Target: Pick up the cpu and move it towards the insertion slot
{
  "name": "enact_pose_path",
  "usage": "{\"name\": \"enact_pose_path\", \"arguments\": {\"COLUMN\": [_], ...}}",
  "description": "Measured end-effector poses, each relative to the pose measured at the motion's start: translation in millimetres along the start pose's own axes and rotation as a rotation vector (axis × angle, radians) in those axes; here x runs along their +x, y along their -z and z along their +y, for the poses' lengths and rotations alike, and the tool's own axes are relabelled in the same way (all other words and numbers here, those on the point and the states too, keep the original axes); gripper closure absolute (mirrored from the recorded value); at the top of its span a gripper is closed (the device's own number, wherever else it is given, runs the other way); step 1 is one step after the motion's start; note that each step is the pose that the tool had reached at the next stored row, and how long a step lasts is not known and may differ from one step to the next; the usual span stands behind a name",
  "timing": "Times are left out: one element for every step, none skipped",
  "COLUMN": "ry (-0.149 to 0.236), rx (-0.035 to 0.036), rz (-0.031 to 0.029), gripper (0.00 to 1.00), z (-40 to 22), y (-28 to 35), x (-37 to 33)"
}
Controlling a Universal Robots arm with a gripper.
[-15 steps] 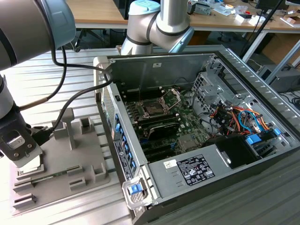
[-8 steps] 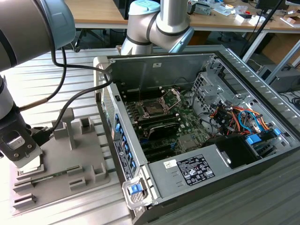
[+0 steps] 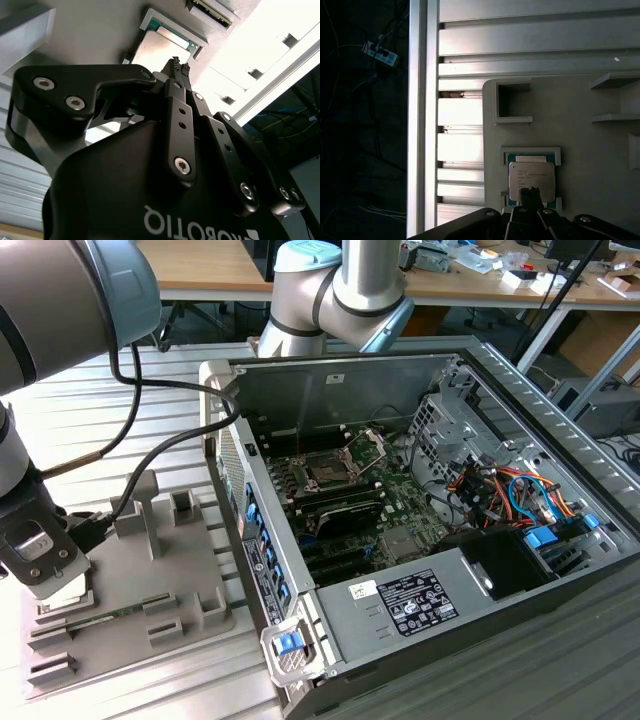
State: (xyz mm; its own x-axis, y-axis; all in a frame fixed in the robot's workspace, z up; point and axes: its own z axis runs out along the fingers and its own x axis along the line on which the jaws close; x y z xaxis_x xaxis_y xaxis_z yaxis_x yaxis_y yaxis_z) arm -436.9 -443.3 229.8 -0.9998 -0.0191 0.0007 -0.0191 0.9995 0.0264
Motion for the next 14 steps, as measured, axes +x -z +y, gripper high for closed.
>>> {"name": "enact_pose_path", "arguments": {"ry": [0.0, 0.0, 0.0, 0.0, 0.0, 0.0, 0.0, 0.0, 0.0, 0.0, 0.0, 0.0, 0.0, 0.0], "rx": [-0.0001, -0.0001, 0.0, 0.0, 0.0001, 0.0002, 0.0002, 0.0, 0.0, 0.0, 0.0, 0.0, 0.0, 0.0], "rz": [-0.0002, -0.0001, 0.0, 0.0, 0.0001, 0.0002, 0.0003, 0.0001, 0.0, 0.0, 0.0, 0.0, 0.0001, 0.0001], "gripper": [0.89, 0.89, 0.89, 0.89, 0.89, 0.89, 0.89, 0.89, 0.89, 0.89, 0.89, 0.89, 0.89, 0.89], "z": [0.0, -0.1, -0.1, -0.1, -0.1, -0.1, -0.2, -0.1, -0.1, -0.1, -0.1, -0.1, -0.1, -0.1], "y": [-0.8, -1.6, -2.0, -2.4, -2.7, -2.8, -2.9, -3.1, -3.1, -3.1, -3.1, -3.1, -3.1, -3.2], "x": [0.0, 0.0, 0.0, 0.0, 0.0, 0.0, 0.0, 0.0, 0.0, 0.0, 0.0, 0.0, 0.0, 0.0]}}
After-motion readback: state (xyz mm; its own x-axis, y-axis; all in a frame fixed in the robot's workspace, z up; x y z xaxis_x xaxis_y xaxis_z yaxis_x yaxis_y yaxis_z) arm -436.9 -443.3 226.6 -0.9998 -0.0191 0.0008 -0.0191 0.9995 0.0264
